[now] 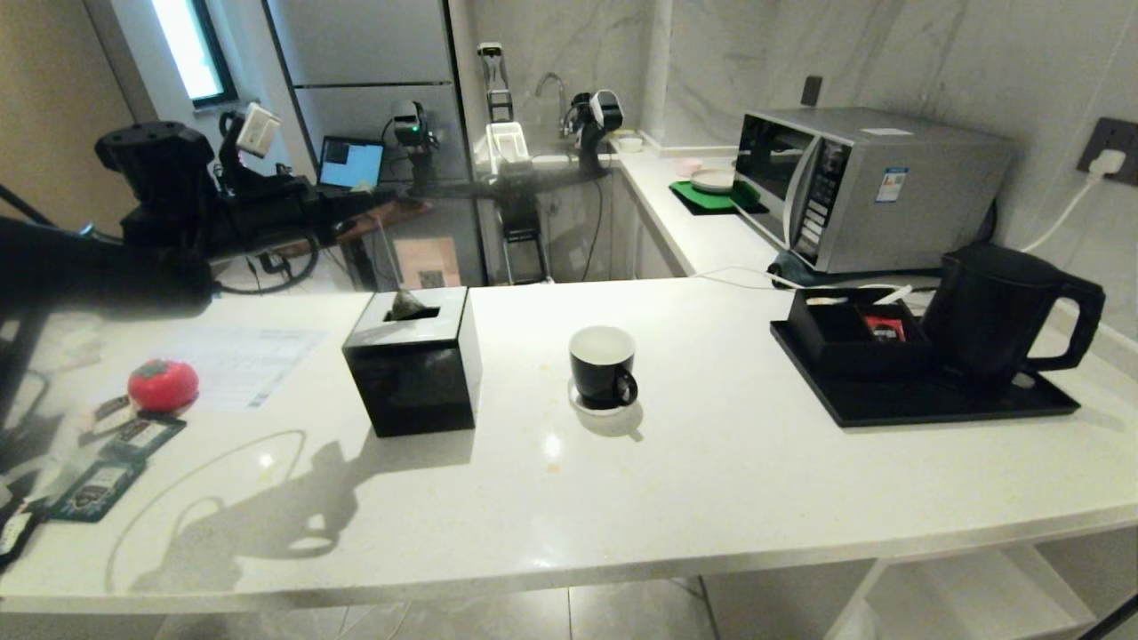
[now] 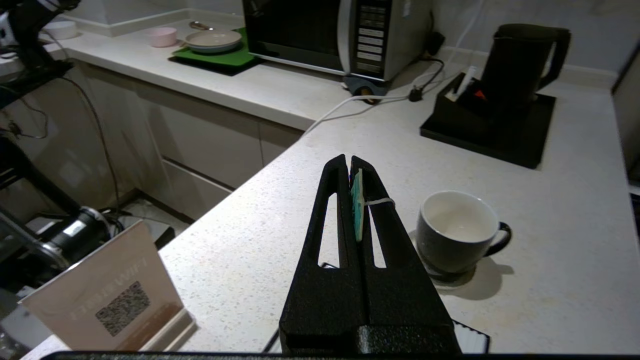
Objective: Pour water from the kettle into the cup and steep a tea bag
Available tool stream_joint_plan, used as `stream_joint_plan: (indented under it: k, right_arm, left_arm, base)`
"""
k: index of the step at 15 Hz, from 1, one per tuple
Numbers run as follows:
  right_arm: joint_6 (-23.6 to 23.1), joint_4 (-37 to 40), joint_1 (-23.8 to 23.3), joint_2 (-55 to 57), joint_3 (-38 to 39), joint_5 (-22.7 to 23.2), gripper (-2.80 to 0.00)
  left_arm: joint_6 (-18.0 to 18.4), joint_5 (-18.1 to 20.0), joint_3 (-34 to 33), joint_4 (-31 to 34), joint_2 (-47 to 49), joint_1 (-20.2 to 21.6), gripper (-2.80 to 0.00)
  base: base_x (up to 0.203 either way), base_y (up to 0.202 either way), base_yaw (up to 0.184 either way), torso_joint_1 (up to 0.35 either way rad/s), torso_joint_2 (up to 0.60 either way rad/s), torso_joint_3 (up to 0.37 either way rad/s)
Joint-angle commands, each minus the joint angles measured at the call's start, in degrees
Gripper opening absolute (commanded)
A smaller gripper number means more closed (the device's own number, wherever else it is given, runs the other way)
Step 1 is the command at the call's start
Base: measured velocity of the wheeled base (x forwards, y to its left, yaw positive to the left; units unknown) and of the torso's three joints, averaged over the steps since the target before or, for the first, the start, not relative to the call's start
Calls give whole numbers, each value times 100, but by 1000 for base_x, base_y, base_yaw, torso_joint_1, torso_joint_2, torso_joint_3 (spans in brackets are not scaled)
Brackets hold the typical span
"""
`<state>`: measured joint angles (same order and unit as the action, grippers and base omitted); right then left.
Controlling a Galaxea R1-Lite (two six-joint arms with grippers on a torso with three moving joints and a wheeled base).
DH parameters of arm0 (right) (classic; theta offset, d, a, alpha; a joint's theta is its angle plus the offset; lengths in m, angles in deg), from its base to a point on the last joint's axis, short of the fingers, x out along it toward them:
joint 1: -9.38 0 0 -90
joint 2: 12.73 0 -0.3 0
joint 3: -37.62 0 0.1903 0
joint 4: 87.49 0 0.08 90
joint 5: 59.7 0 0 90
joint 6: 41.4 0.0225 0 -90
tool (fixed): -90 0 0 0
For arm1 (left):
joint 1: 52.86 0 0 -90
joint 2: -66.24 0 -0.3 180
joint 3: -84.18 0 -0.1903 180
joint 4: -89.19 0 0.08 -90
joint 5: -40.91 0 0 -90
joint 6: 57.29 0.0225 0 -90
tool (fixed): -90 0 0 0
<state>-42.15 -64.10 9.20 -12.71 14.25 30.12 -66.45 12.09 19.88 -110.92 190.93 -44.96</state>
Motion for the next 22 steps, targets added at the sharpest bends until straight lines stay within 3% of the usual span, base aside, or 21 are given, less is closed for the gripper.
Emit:
stream_joint_plan:
  k: [1,8,18,22]
  right_arm:
    - [-4,2,1,6,0,0,-280]
    - [-4,6,1,6,0,0,-280]
    - [-4,6,1,6,0,0,-280]
    - [-5,5,1,6,0,0,-280]
  left_arm:
    - [2,-55,127,-30,157,-6,-280]
    - [-6,-114,369,-21,261,-87,-280]
    - [16,-122,209,-30,257,-109,-280]
    - [83,-114,-166,-256,200,-101,-280]
  base:
    - [0,0,0,0,0,0]
    - [0,0,0,0,0,0]
    - [0,0,0,0,0,0]
    - [0,0,0,0,0,0]
